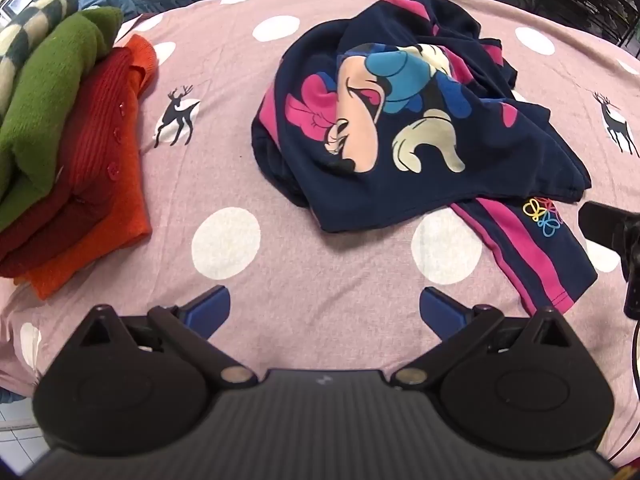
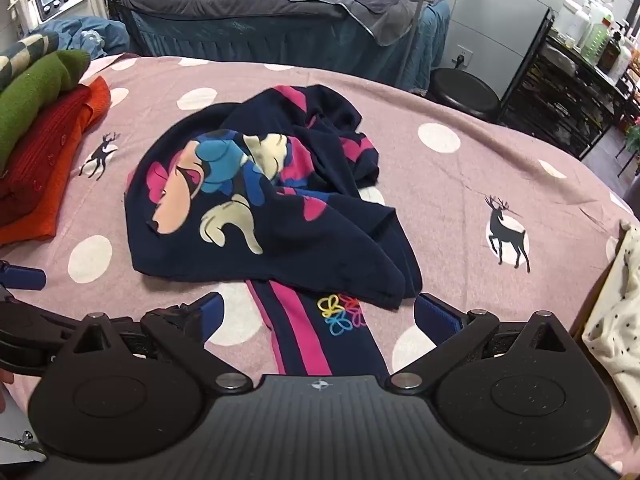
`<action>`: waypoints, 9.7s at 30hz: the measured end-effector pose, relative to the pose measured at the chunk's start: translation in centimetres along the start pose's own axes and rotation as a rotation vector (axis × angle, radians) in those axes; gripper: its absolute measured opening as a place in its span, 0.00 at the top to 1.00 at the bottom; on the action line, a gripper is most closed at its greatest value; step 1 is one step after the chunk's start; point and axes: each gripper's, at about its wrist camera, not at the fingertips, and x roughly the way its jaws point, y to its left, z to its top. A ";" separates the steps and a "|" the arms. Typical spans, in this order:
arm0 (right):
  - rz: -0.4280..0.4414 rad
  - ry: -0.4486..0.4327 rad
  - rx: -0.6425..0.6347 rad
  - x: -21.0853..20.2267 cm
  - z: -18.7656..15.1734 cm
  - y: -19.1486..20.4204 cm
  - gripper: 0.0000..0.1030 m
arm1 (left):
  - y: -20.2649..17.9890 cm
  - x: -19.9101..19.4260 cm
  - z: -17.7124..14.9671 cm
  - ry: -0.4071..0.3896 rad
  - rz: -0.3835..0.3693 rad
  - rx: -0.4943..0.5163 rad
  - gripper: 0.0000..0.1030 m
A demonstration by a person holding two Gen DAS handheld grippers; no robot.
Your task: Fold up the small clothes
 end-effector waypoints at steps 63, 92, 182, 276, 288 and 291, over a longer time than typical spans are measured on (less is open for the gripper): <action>0.027 0.032 0.066 1.0 -0.2 -1.4 0.00 | -1.0 1.2 0.5 -0.033 0.024 0.038 0.00; 0.369 -0.133 -0.273 7.1 4.4 7.4 0.00 | 9.1 2.0 -2.7 -0.102 0.119 -0.232 0.00; -0.092 -0.244 0.469 -5.8 -7.6 -24.0 0.96 | -27.5 3.5 15.4 -0.408 -0.329 0.750 0.36; -0.119 -0.089 0.233 4.7 -5.7 -14.7 0.07 | 8.5 12.2 9.4 -0.122 0.052 -0.046 0.00; -0.182 -0.010 0.162 10.9 -0.6 -13.4 0.61 | 5.6 12.5 8.3 -0.110 0.104 0.055 0.00; -0.190 -0.050 0.208 10.1 -0.5 -15.4 0.97 | 6.2 12.5 8.5 -0.113 0.098 0.028 0.00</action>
